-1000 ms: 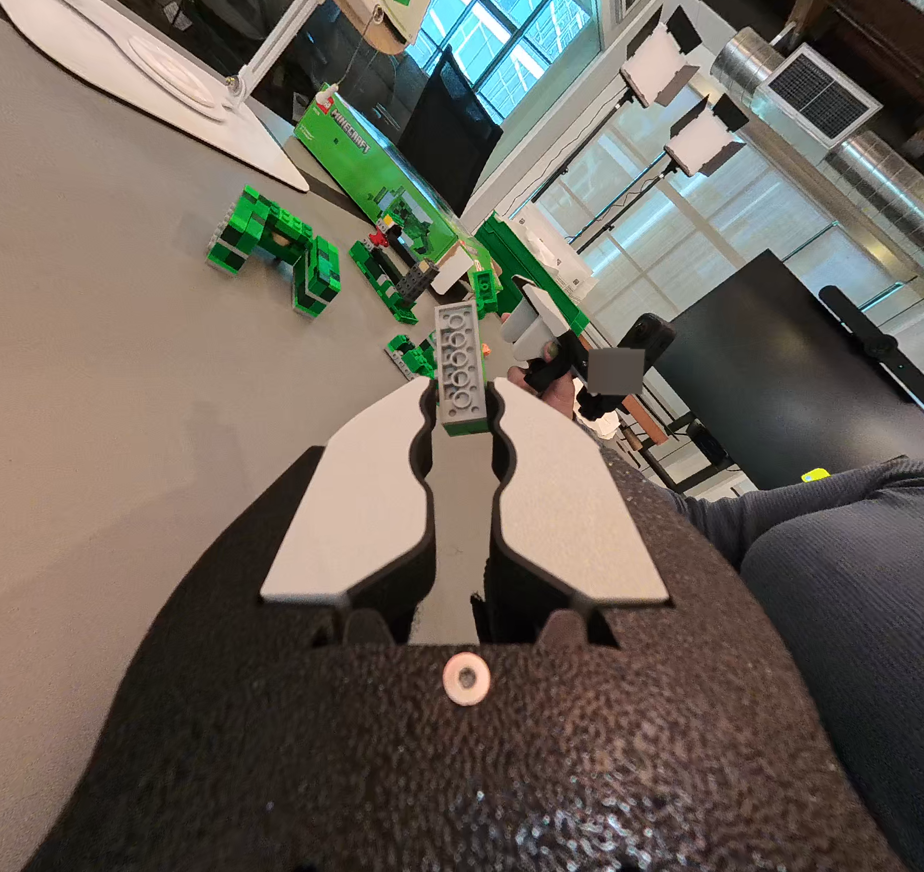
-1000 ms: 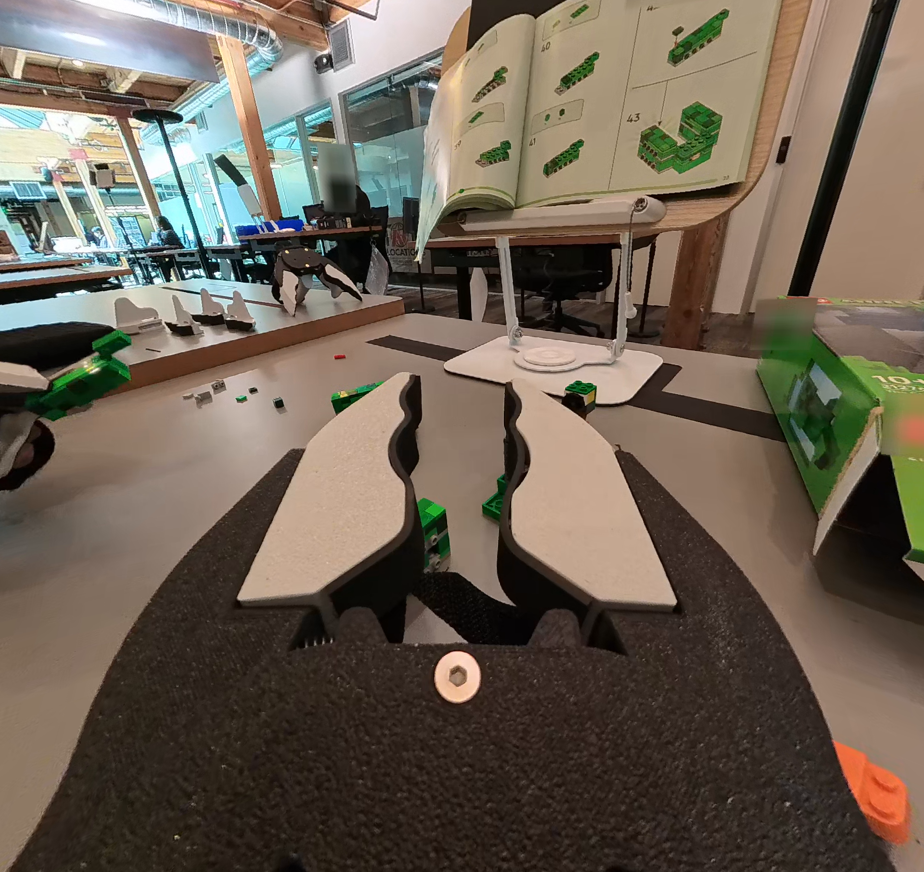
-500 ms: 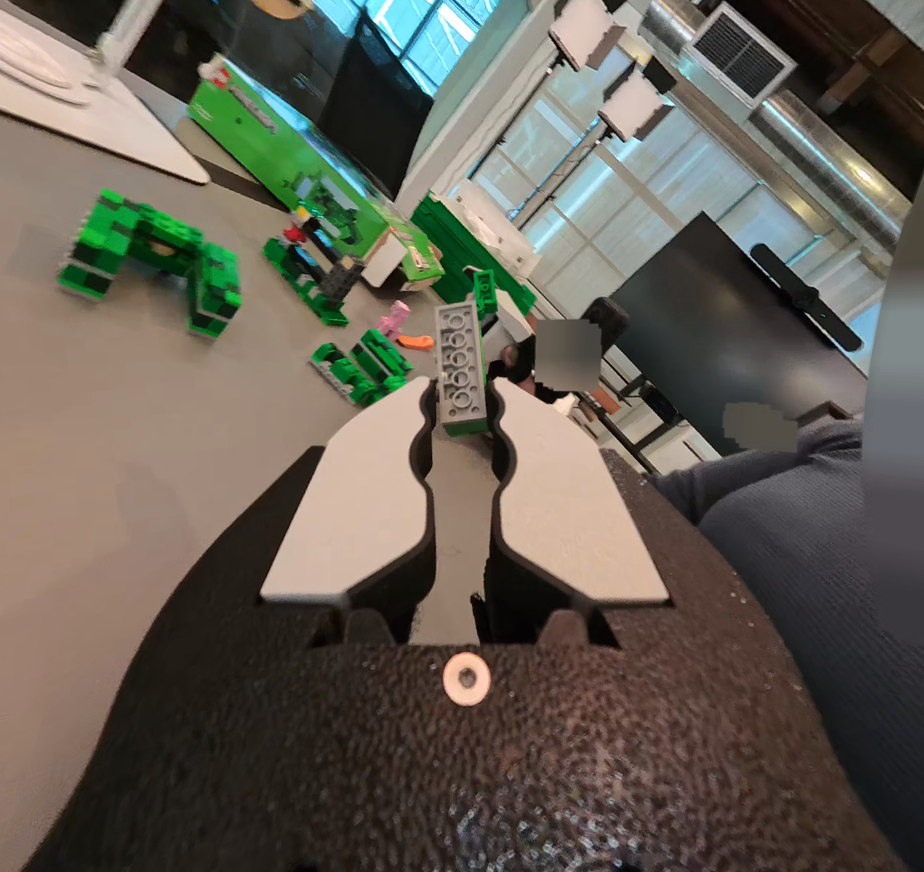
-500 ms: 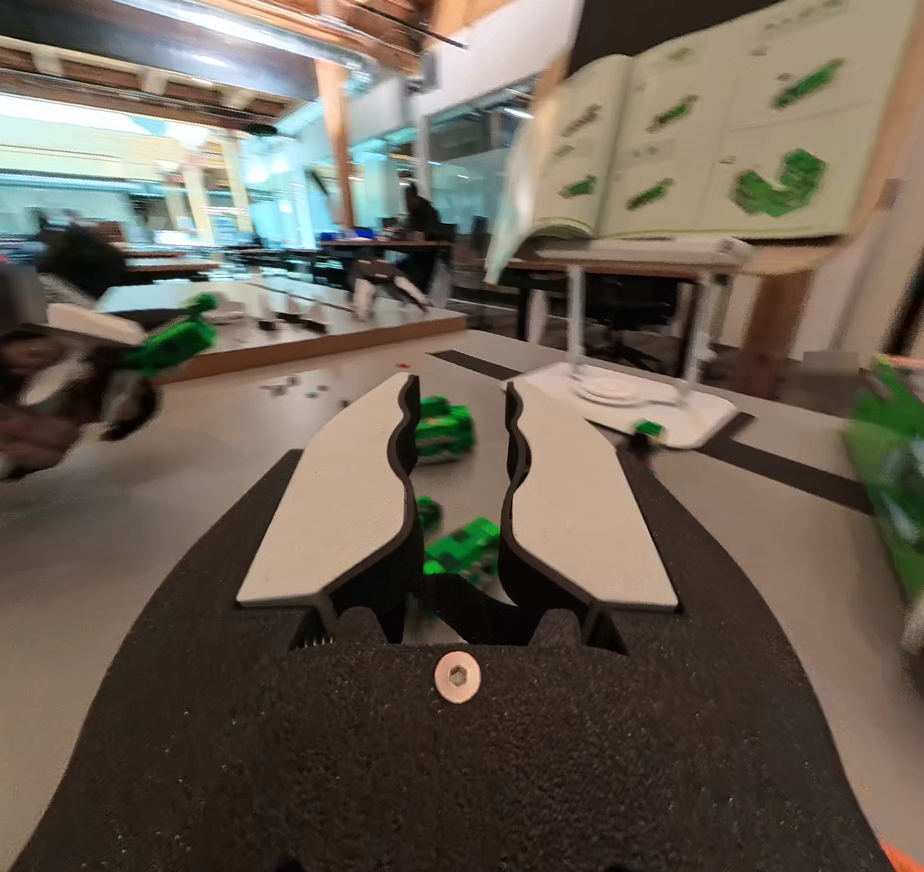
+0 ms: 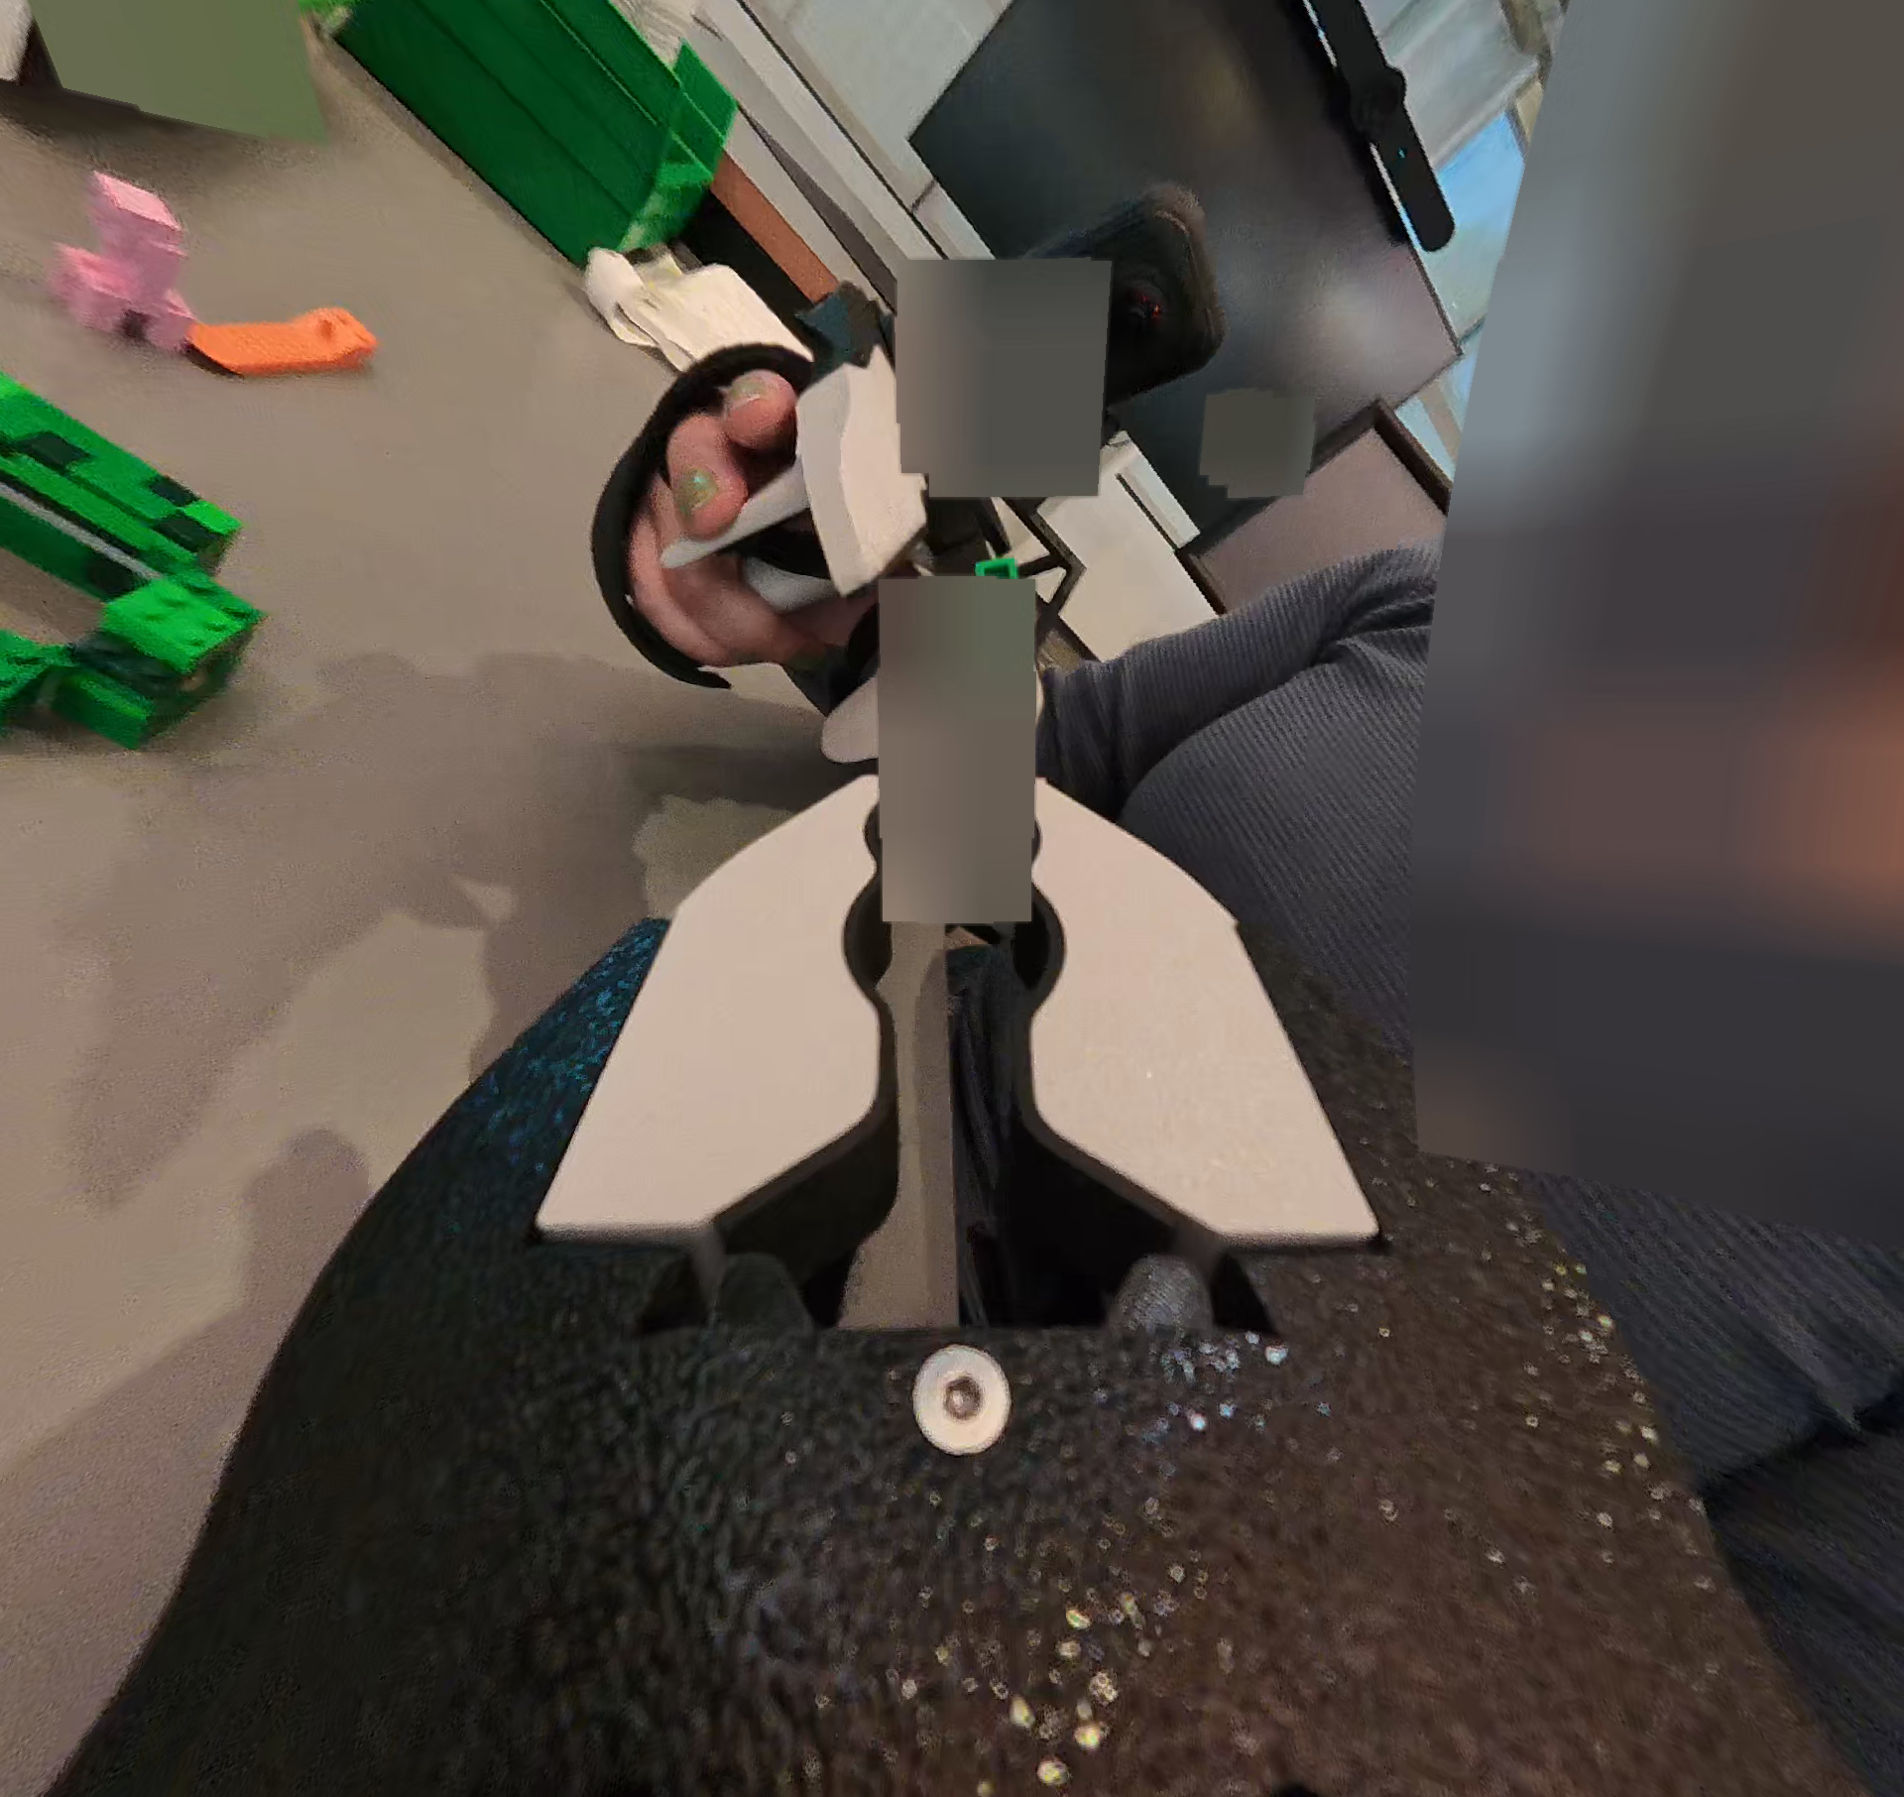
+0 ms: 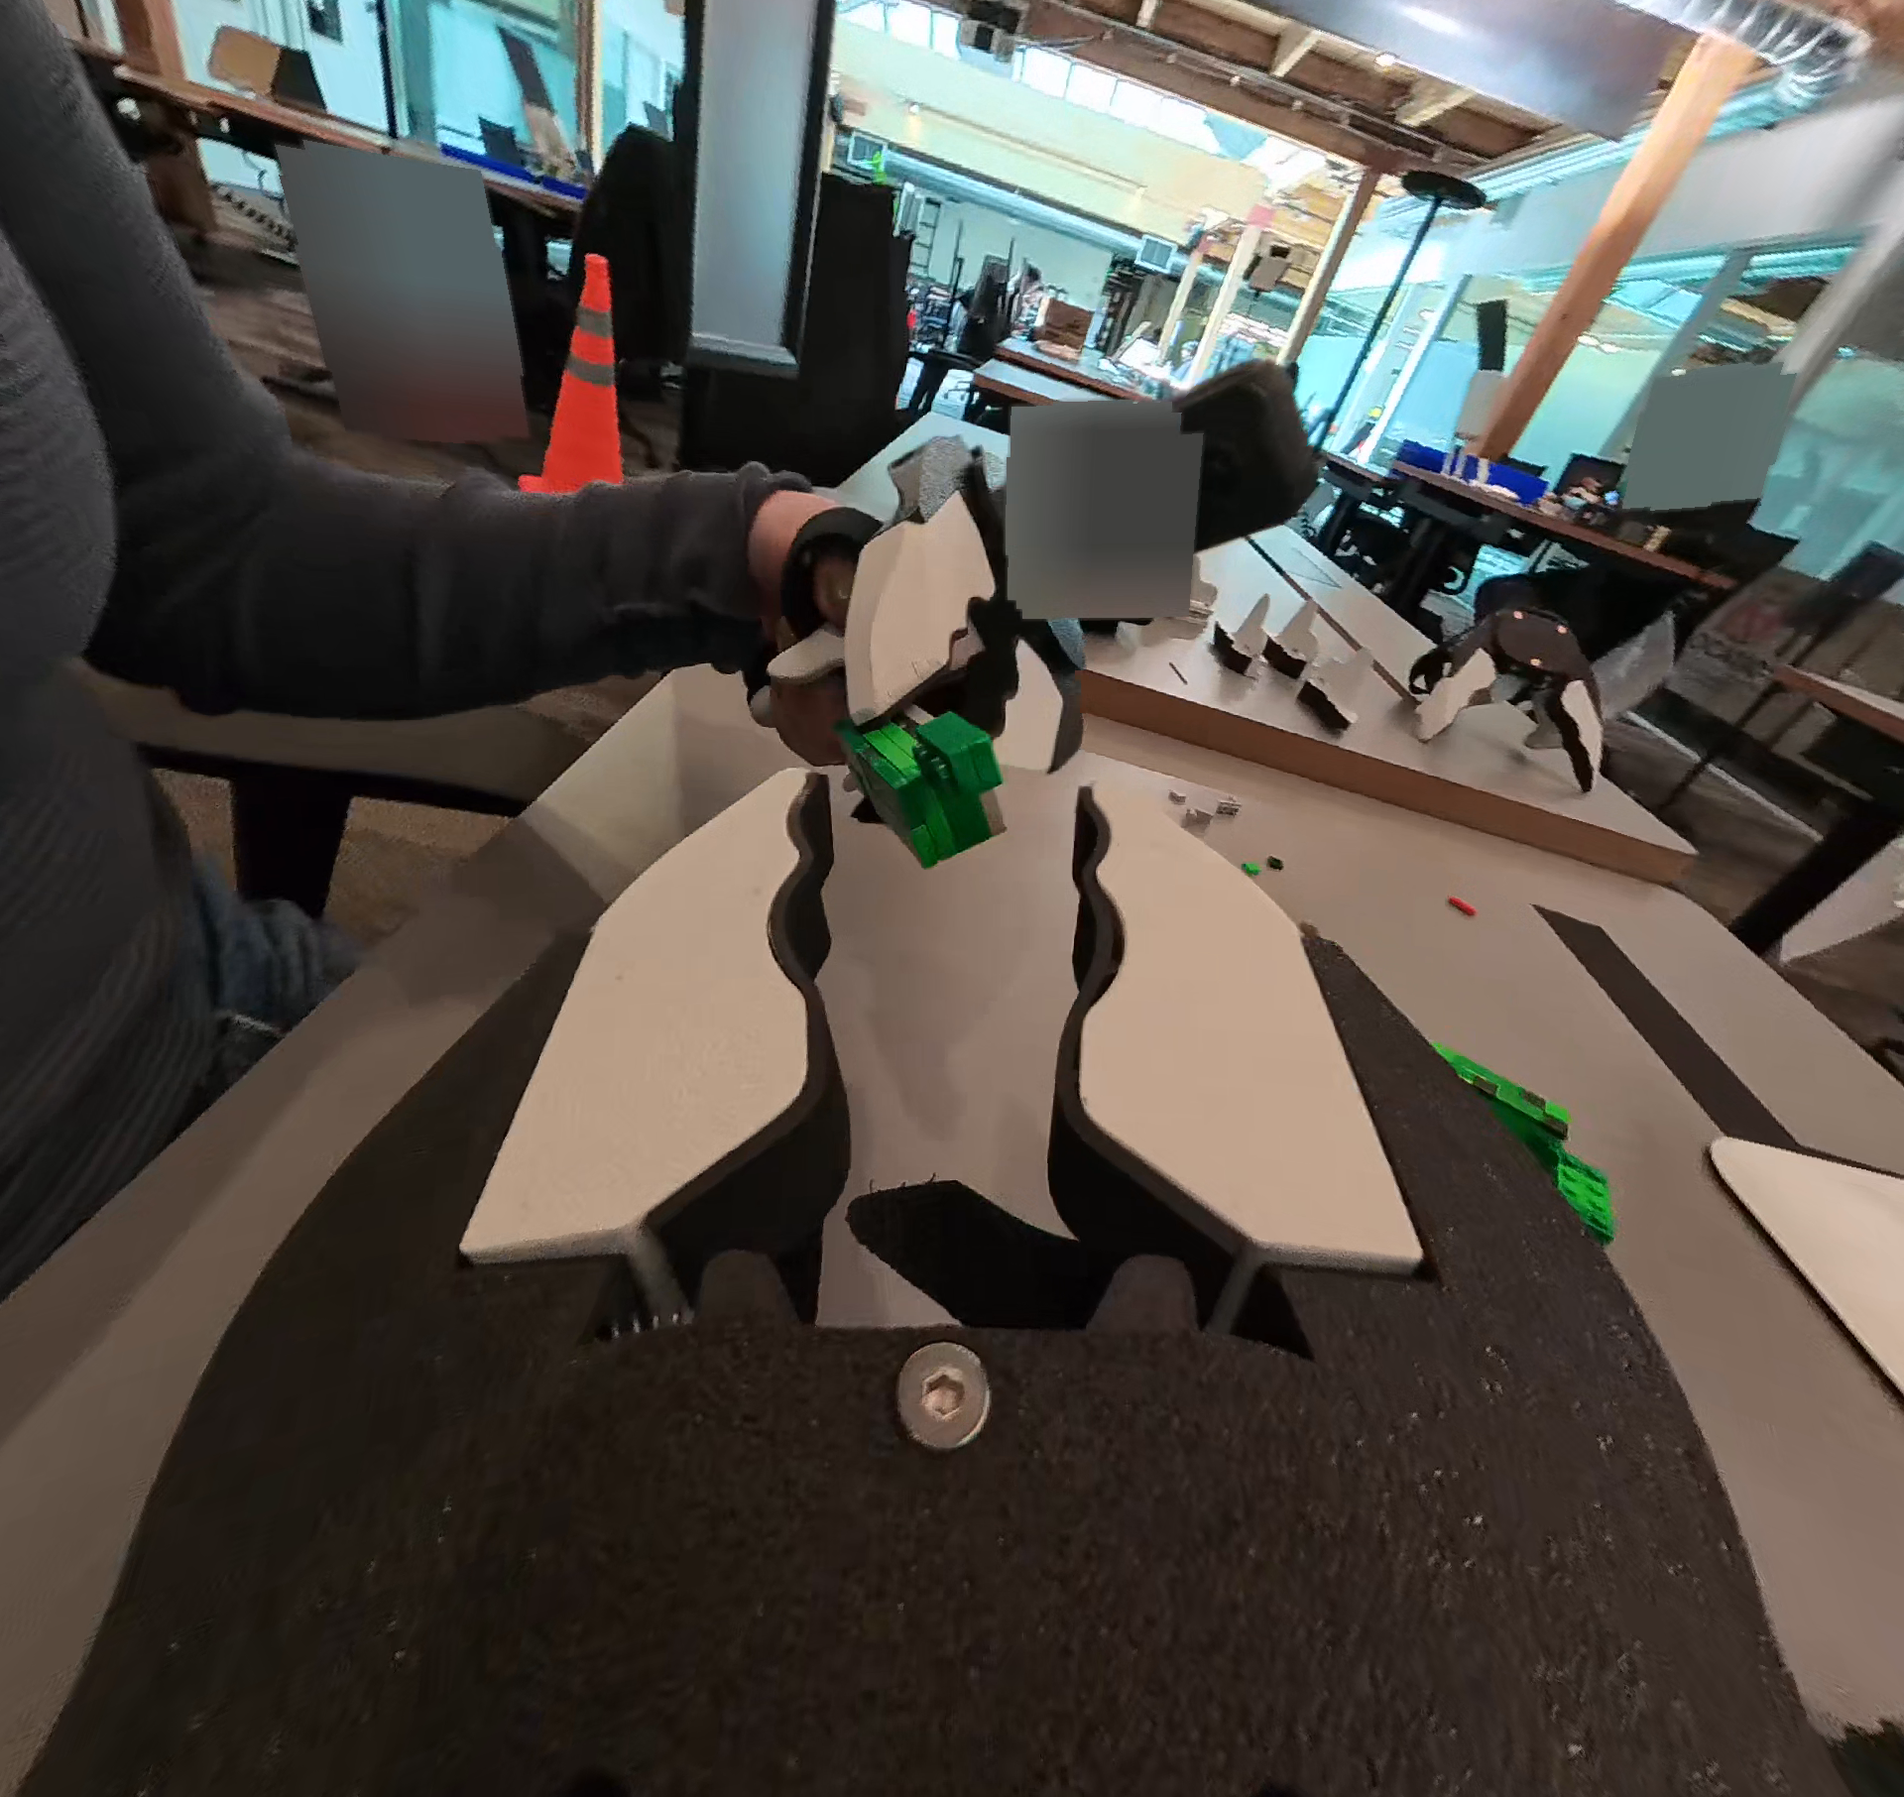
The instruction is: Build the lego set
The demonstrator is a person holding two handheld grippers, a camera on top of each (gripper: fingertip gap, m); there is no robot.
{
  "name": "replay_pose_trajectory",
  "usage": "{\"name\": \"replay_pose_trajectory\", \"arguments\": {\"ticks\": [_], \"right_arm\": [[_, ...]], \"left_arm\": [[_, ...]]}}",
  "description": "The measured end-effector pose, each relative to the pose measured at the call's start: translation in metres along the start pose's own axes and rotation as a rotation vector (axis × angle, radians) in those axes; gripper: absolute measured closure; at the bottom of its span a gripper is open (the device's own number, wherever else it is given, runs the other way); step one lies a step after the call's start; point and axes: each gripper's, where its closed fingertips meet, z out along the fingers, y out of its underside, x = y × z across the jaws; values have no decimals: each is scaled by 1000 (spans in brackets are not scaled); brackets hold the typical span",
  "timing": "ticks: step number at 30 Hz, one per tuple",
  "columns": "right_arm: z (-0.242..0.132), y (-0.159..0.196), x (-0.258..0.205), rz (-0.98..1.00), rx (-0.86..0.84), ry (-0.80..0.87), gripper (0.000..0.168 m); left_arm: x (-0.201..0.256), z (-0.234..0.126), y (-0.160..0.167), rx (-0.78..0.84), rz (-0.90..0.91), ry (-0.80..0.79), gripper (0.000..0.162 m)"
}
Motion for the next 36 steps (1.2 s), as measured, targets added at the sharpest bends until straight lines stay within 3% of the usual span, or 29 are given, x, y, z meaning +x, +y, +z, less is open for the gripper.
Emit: {"name": "replay_pose_trajectory", "arguments": {"ticks": [5, 9, 11, 14, 17, 22, 28, 34, 36], "right_arm": [[-5, -6, -10, -34, 43, -37, 145], [-9, -6, -8, -7, 90, -26, 148], [-12, -7, -5, 20, 120, -15, 149], [-17, -6, 1, 42, 130, 4, 149], [-20, -5, 7, 68, 142, 21, 150], [-20, -2, 7, 84, 139, 6, 150], [-20, -2, 6, 96, 148, -7, 151], [-20, -3, 4, 111, 163, -30, 151], [-20, -4, 4, 114, 168, -25, 151]], "left_arm": [[2, 9, 2, -25, -21, 20, 143], [6, 8, -7, 43, -21, 36, 140], [7, 2, -16, 108, -10, 23, 117], [-3, -8, -18, 131, 120, -132, 108], [-10, -11, -16, 102, 380, -333, 99], [-14, -1, -9, -33, 736, -560, 111], [-21, 12, 0, -104, 698, -511, 120], [-20, 14, -2, -54, 715, -467, 143], [-19, 13, -3, -50, 728, -471, 143]]}}
